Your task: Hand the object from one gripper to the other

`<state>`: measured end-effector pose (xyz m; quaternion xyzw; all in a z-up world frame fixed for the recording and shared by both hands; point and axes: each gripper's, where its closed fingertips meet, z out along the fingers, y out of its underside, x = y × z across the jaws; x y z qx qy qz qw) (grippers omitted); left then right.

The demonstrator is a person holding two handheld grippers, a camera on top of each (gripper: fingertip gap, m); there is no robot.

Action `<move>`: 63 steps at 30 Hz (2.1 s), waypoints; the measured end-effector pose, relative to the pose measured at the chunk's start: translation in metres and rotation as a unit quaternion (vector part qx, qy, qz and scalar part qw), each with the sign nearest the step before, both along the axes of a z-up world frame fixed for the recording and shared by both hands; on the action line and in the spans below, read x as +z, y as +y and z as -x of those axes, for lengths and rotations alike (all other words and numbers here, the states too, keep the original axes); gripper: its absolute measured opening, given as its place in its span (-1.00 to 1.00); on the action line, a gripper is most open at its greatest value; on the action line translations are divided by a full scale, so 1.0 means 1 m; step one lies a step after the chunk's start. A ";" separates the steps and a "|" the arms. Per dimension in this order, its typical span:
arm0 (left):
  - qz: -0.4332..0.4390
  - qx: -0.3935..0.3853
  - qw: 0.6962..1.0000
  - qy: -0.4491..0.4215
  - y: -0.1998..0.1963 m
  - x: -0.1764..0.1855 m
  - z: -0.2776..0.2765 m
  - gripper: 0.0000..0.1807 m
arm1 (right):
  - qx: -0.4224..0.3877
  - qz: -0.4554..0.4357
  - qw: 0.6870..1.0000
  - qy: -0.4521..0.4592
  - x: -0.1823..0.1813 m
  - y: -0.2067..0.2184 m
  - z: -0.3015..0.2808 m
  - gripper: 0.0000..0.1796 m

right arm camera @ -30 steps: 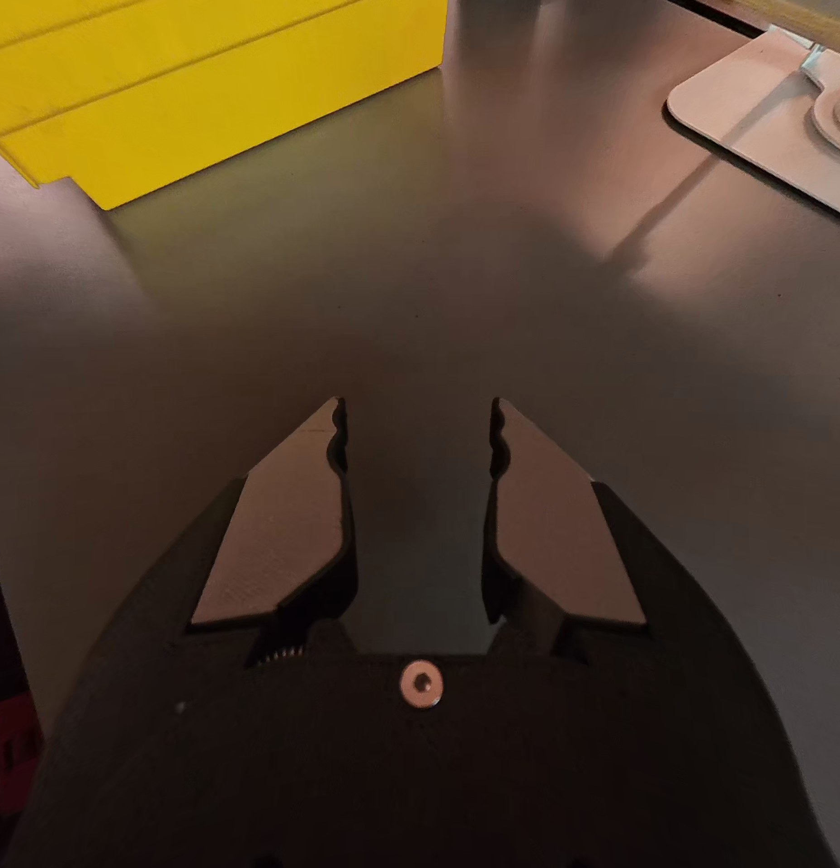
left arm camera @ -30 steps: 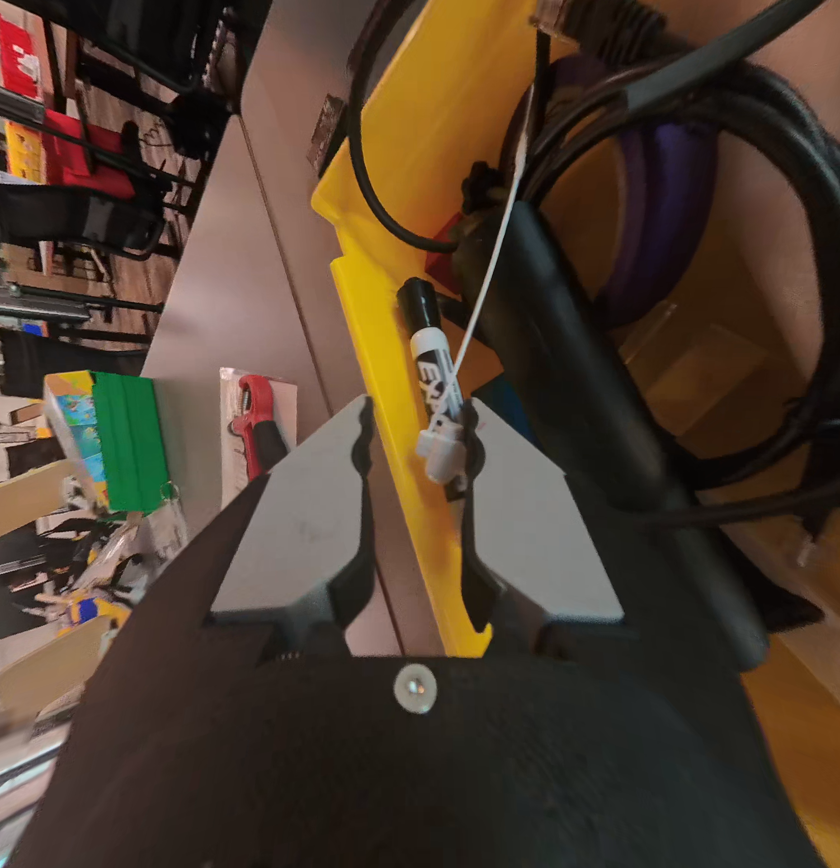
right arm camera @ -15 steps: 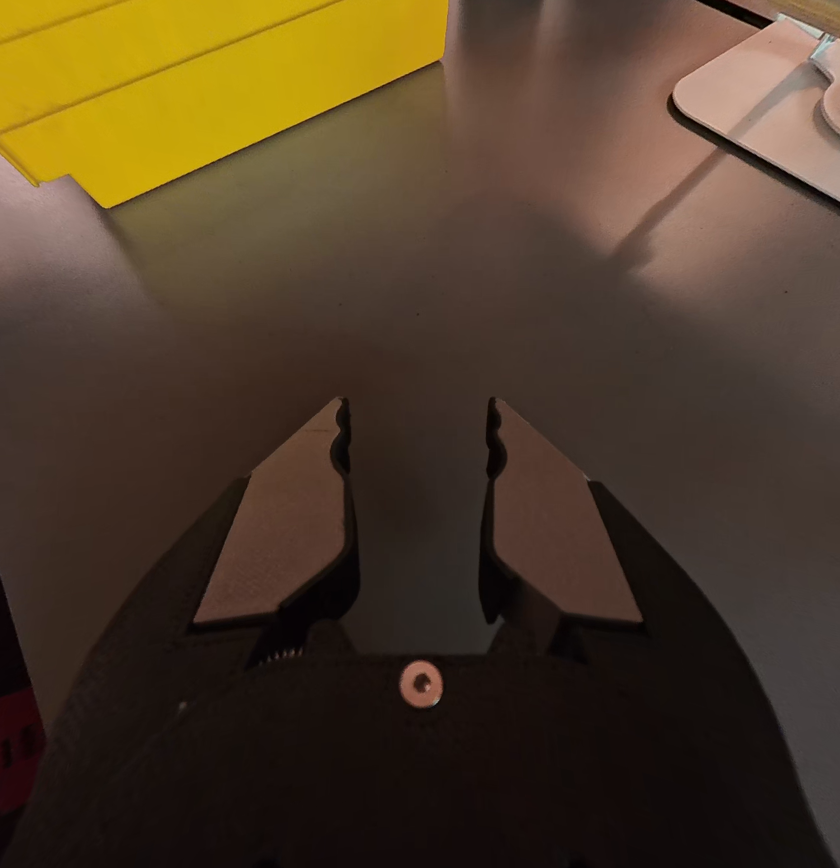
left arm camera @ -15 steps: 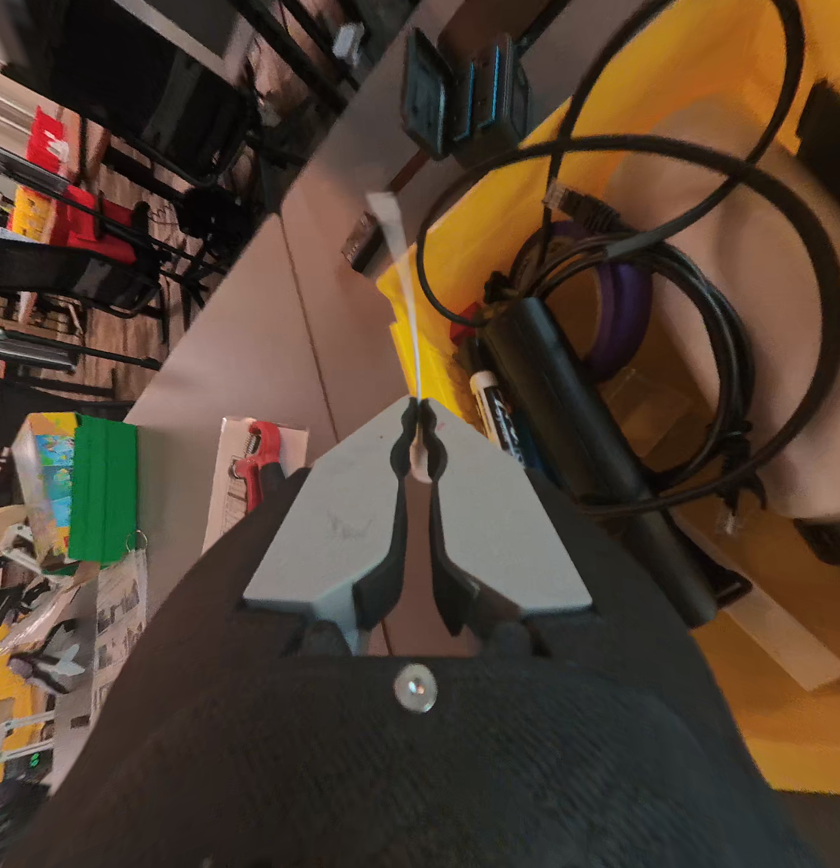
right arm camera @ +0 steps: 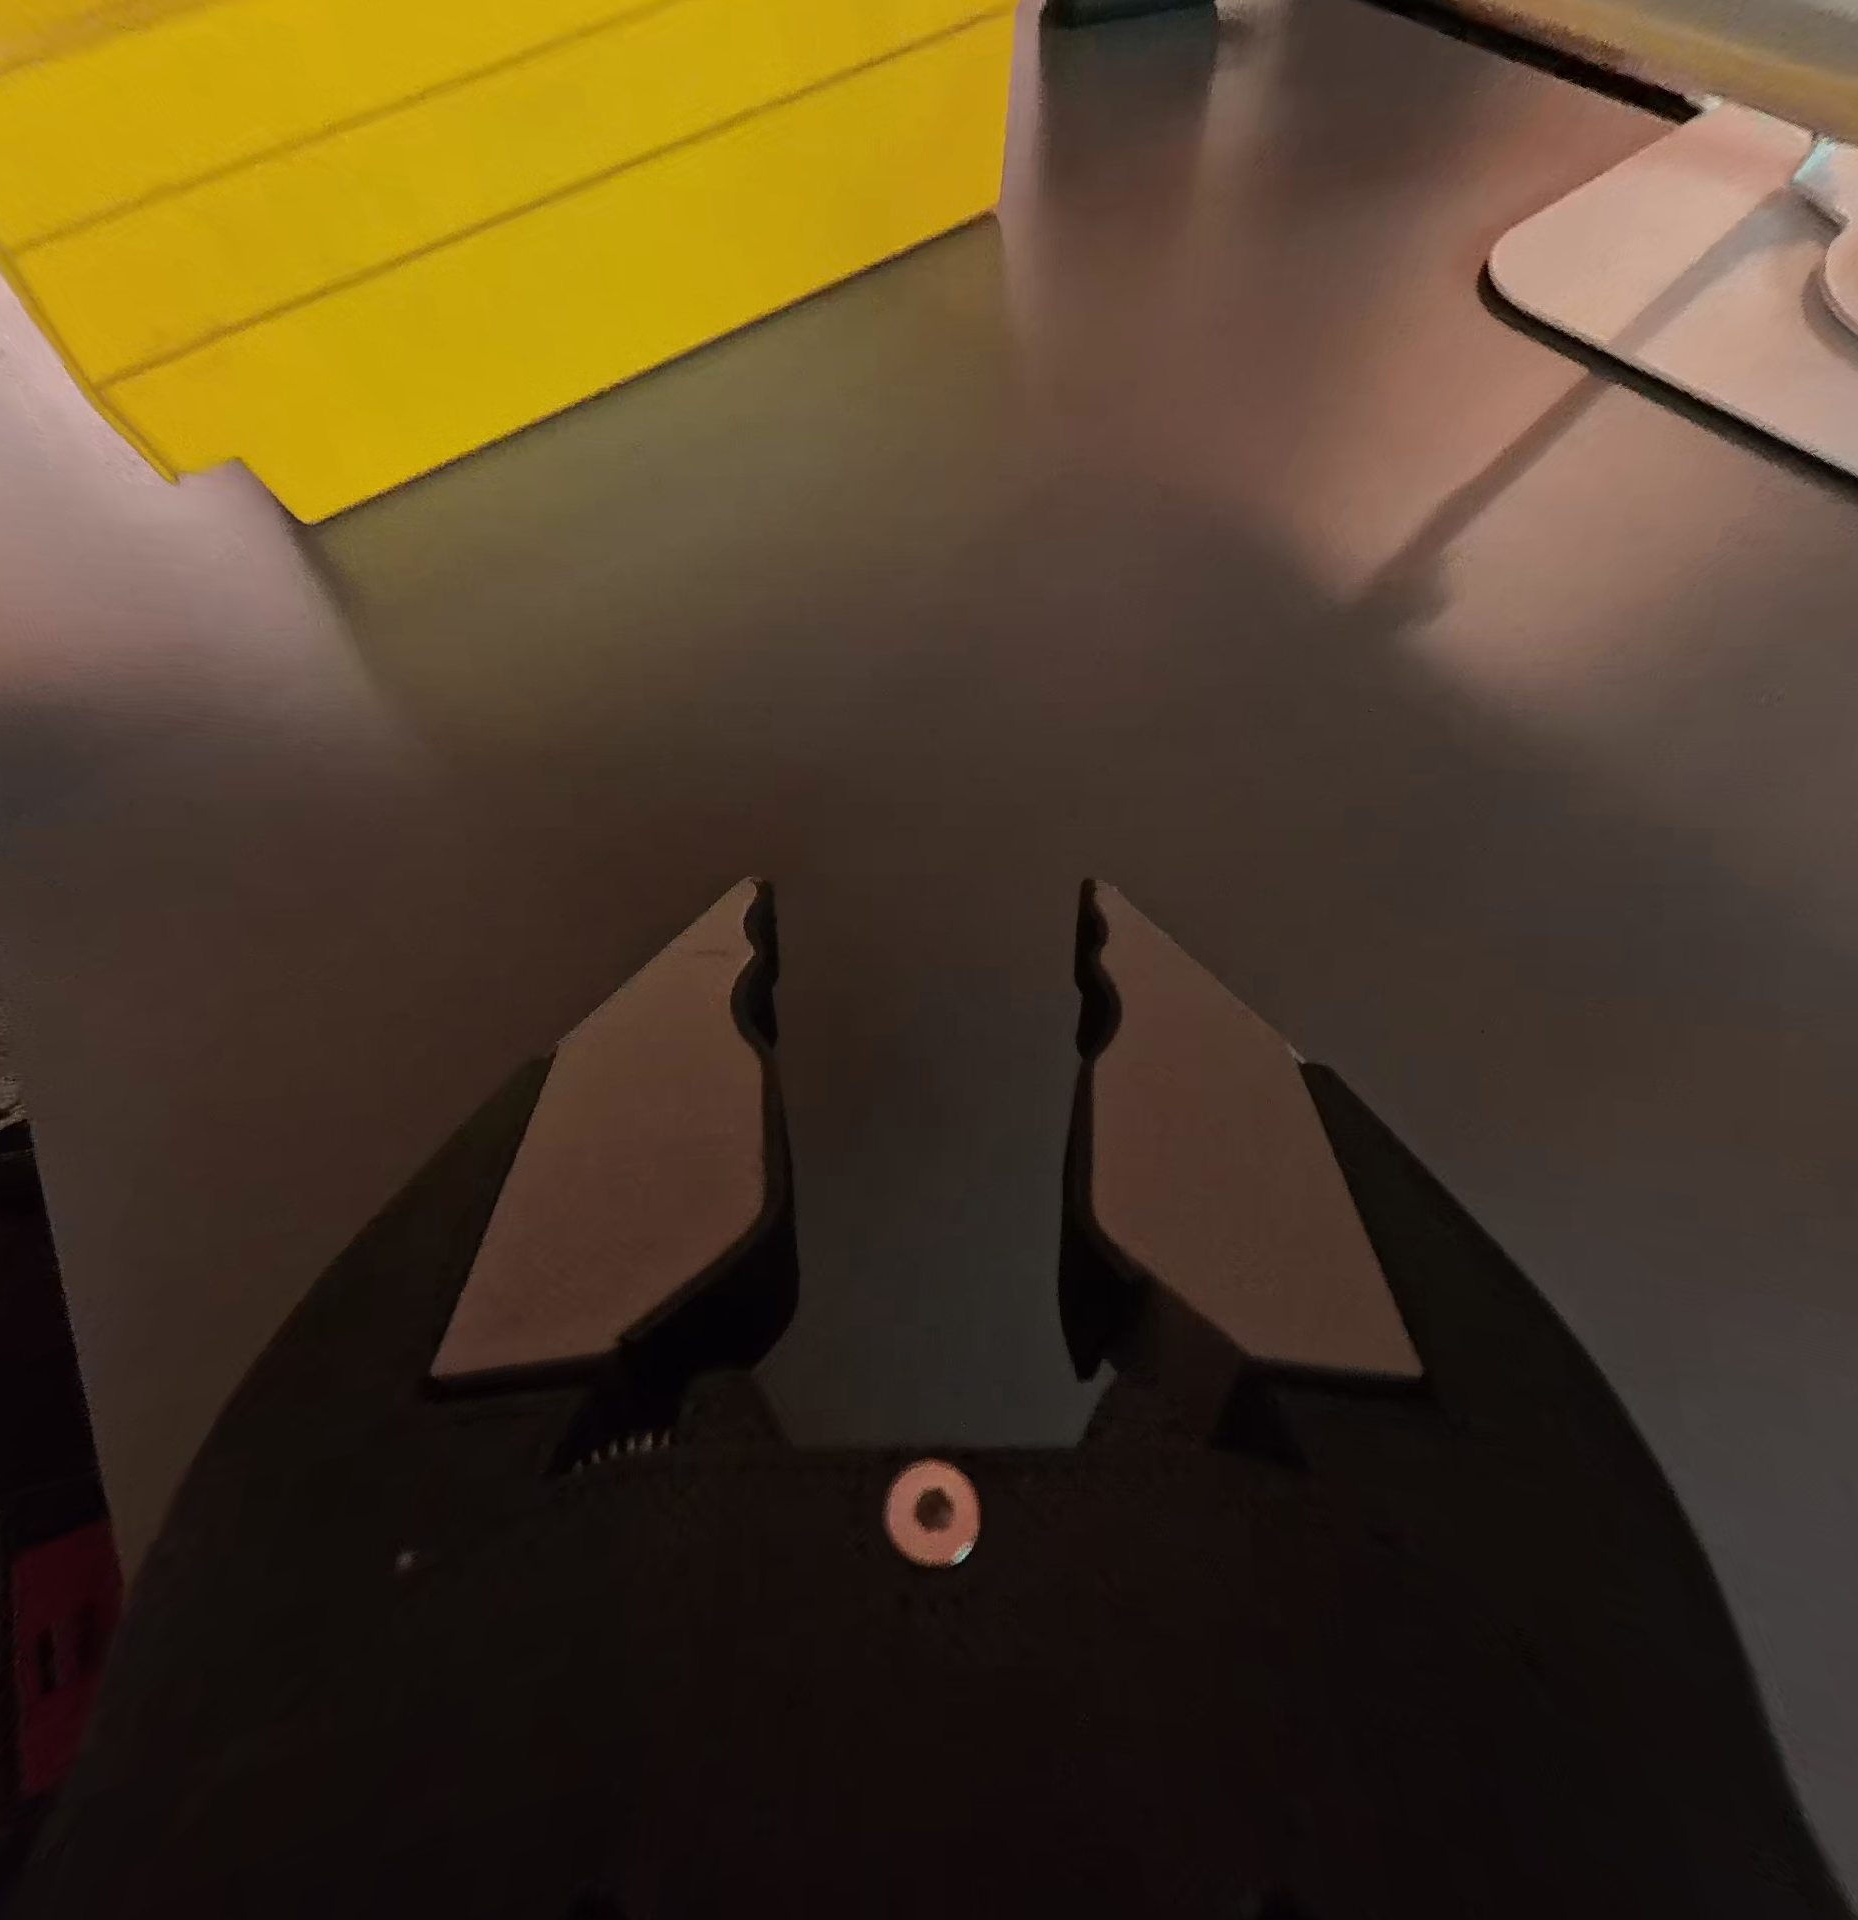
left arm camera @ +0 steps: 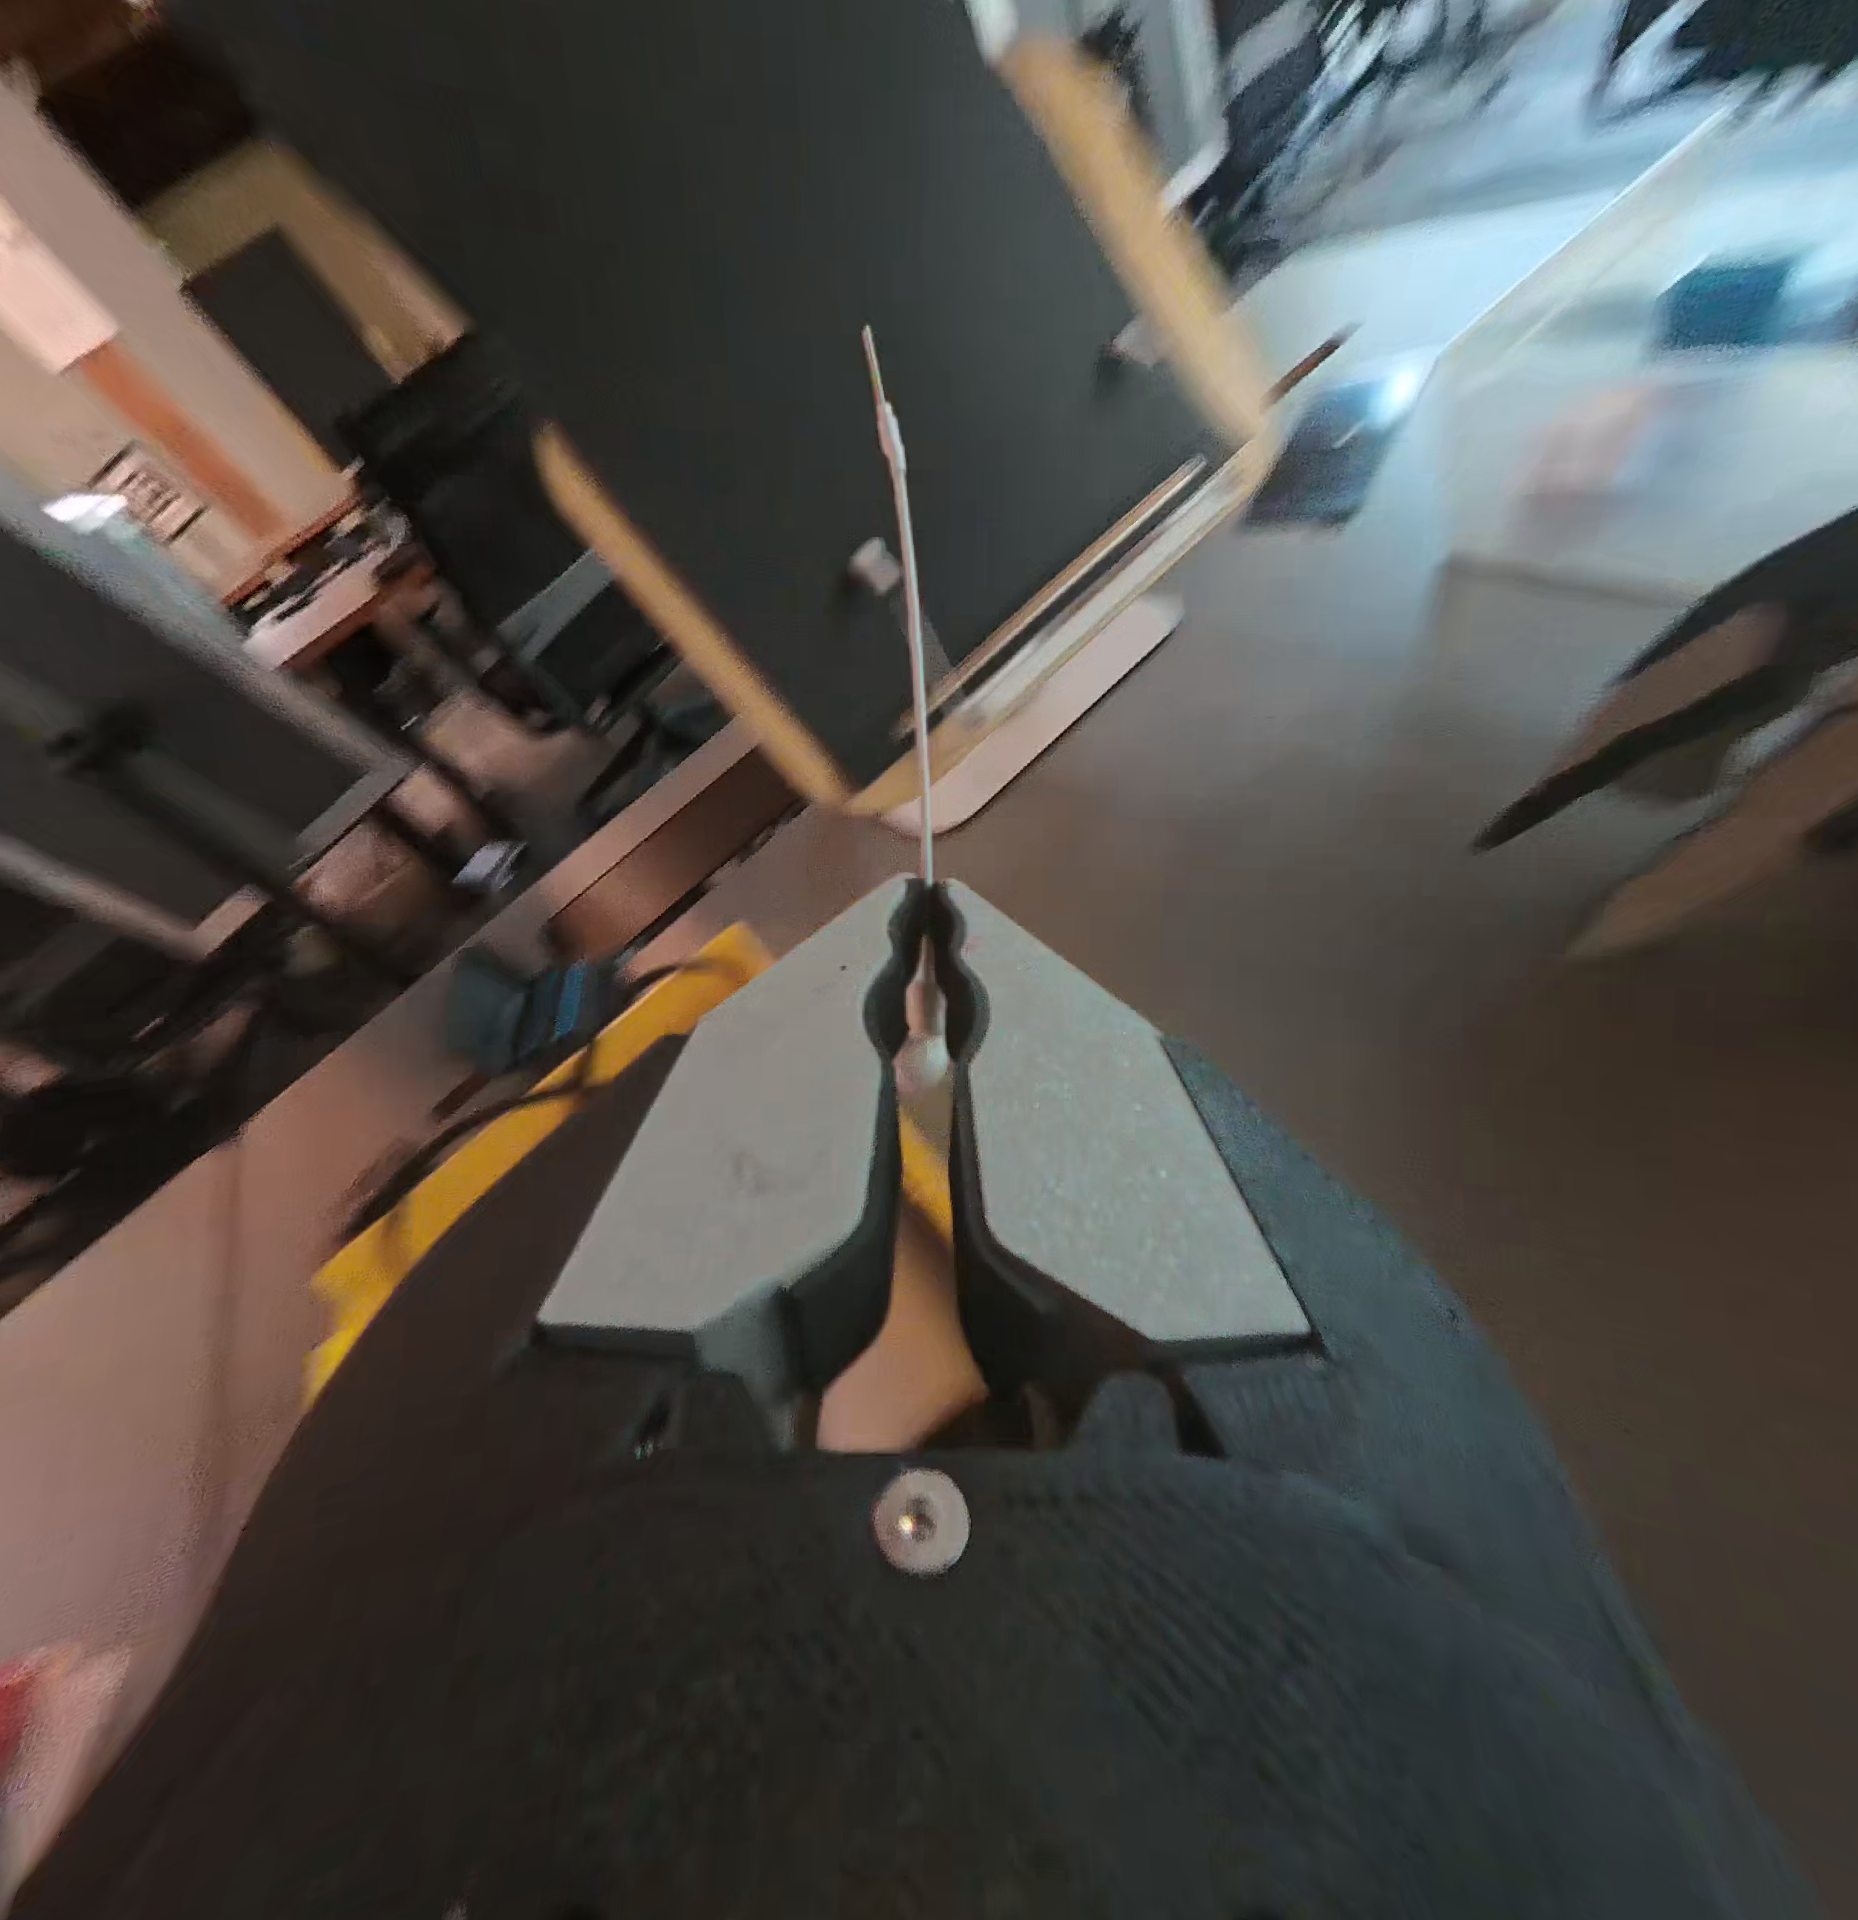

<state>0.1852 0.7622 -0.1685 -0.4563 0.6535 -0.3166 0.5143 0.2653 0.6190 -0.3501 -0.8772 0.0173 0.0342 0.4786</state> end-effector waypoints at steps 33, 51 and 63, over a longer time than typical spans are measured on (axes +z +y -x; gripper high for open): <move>0.129 -0.133 0.975 -0.121 -0.127 -0.100 -0.098 -1.00 | -0.037 -0.049 0.997 -0.051 0.017 -0.009 -0.024 -0.49; 0.201 -0.172 0.957 -0.118 -0.131 -0.097 -0.096 -1.00 | -0.037 -0.089 0.993 -0.067 0.031 -0.009 -0.023 -0.40; 0.219 -0.186 0.951 -0.116 -0.132 -0.096 -0.095 -1.00 | -0.020 -0.106 0.992 -0.061 0.037 -0.007 -0.016 -0.36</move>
